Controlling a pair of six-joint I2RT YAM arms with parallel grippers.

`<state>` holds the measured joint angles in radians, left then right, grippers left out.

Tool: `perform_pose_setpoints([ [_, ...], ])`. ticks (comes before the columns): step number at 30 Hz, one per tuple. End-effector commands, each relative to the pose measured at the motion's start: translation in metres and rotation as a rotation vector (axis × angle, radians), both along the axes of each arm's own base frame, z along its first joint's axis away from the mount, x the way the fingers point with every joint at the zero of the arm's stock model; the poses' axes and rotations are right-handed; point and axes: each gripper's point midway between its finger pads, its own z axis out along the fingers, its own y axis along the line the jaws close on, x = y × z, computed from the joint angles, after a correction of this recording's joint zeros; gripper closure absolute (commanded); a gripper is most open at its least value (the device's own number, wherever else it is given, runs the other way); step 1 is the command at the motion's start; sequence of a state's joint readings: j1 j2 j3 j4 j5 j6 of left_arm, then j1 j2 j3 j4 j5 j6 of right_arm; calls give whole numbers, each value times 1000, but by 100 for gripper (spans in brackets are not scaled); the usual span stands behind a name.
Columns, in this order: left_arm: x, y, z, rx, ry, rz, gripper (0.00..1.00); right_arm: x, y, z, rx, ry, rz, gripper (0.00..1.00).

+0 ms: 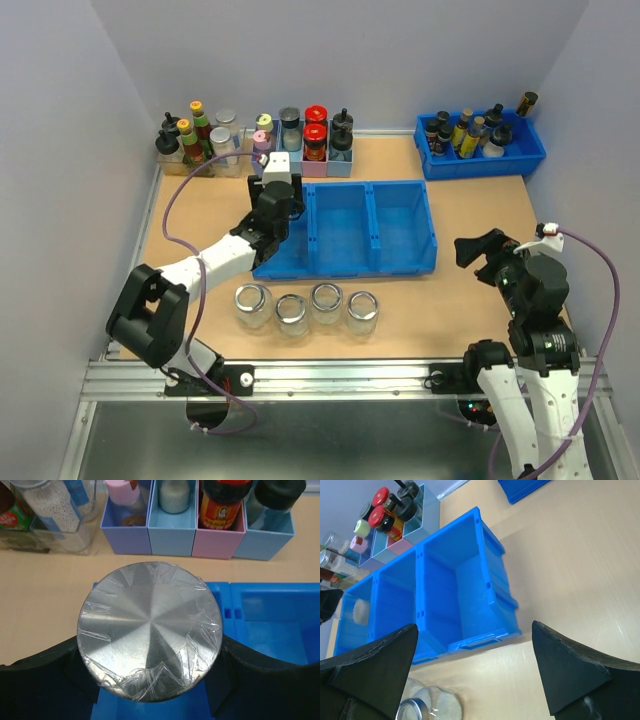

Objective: Organize the condiment bottles

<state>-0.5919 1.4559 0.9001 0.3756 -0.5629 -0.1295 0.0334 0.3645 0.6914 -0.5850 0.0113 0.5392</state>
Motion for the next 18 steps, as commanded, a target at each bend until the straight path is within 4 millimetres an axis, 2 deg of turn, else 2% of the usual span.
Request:
perform_pose_setpoints([
  [1, 14, -1, 38, -129, -153, 49, 100, -3, 1, 25, -2, -66, 8, 0],
  [12, 28, -9, -7, -151, -124, 70, 100, -1, 1, 22, -6, -54, 11, 0],
  [13, 29, -10, -14, -146, -113, 74, 100, -2, 6, 23, 0, -54, 37, 0],
  [18, 31, -9, -23, -152, -108, 91, 100, -1, 6, 21, -2, -47, 41, 0],
])
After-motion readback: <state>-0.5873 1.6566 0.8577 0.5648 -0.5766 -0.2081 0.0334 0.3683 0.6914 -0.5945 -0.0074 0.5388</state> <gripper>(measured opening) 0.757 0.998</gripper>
